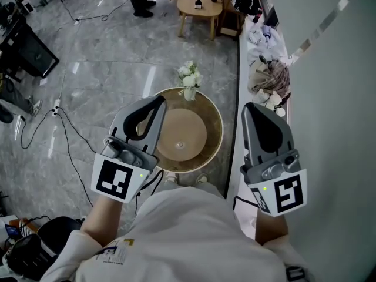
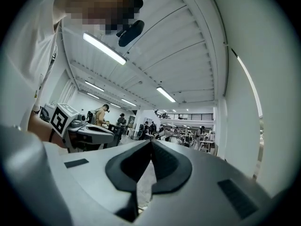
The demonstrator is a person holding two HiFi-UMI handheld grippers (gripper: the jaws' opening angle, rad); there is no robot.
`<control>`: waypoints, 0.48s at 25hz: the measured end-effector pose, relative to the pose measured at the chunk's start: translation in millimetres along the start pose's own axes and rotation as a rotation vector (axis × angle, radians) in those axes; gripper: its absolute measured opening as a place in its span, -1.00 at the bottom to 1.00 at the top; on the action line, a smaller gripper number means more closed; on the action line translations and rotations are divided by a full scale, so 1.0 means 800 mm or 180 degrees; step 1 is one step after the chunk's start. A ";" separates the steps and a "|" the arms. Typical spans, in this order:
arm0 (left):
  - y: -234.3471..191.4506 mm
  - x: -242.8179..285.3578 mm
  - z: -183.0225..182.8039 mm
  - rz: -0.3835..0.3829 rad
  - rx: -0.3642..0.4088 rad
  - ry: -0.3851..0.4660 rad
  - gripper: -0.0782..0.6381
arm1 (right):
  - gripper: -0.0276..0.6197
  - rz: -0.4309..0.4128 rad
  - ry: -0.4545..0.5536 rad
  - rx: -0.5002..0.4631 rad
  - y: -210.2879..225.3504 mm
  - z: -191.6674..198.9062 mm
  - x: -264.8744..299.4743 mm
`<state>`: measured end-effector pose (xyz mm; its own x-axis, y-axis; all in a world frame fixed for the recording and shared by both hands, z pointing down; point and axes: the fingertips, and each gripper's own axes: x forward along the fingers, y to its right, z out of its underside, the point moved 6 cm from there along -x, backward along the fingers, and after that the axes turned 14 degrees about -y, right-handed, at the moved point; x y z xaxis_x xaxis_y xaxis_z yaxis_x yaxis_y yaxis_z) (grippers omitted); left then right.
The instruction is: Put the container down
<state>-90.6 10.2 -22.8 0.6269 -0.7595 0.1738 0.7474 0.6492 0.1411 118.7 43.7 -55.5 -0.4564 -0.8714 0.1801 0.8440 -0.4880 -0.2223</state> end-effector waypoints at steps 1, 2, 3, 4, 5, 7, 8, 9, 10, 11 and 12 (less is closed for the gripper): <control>0.002 -0.001 0.002 0.0011 -0.0013 -0.0021 -0.75 | -0.89 -0.0009 -0.0009 0.0006 -0.002 0.002 -0.002; 0.003 -0.002 0.004 0.0021 -0.0036 -0.0034 -0.75 | -0.89 -0.0020 -0.0017 0.0013 -0.004 0.003 -0.003; 0.004 -0.003 0.006 0.0026 -0.0054 -0.0045 -0.75 | -0.89 -0.0036 -0.0028 0.0022 -0.005 0.005 -0.004; 0.005 -0.004 0.007 0.0025 -0.0058 -0.0057 -0.75 | -0.89 -0.0058 -0.0042 0.0027 -0.007 0.007 -0.005; 0.006 -0.004 0.007 0.0021 -0.0049 -0.0070 -0.75 | -0.89 -0.0081 -0.0058 0.0026 -0.008 0.008 -0.005; 0.007 -0.005 0.007 0.0017 -0.0020 -0.0091 -0.75 | -0.89 -0.0118 -0.0080 0.0006 -0.012 0.009 -0.006; 0.008 -0.006 0.006 0.0014 -0.0010 -0.0094 -0.75 | -0.89 -0.0126 -0.0087 -0.0006 -0.013 0.009 -0.007; 0.008 -0.007 0.006 0.0008 -0.0003 -0.0091 -0.75 | -0.89 -0.0126 -0.0095 -0.0017 -0.015 0.010 -0.008; 0.009 -0.008 0.006 0.0004 0.0005 -0.0083 -0.75 | -0.89 -0.0120 -0.0101 -0.0028 -0.016 0.011 -0.008; 0.010 -0.008 0.007 0.0001 0.0012 -0.0076 -0.75 | -0.89 -0.0114 -0.0105 -0.0037 -0.017 0.012 -0.008; 0.010 -0.008 0.007 -0.0002 0.0014 -0.0070 -0.75 | -0.89 -0.0112 -0.0106 -0.0045 -0.017 0.013 -0.009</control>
<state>-89.6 20.7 -17.4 0.6215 -0.7588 0.1951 0.7467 0.6490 0.1456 113.1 56.9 -43.8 -0.4758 -0.8516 0.2199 0.8235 -0.5192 -0.2288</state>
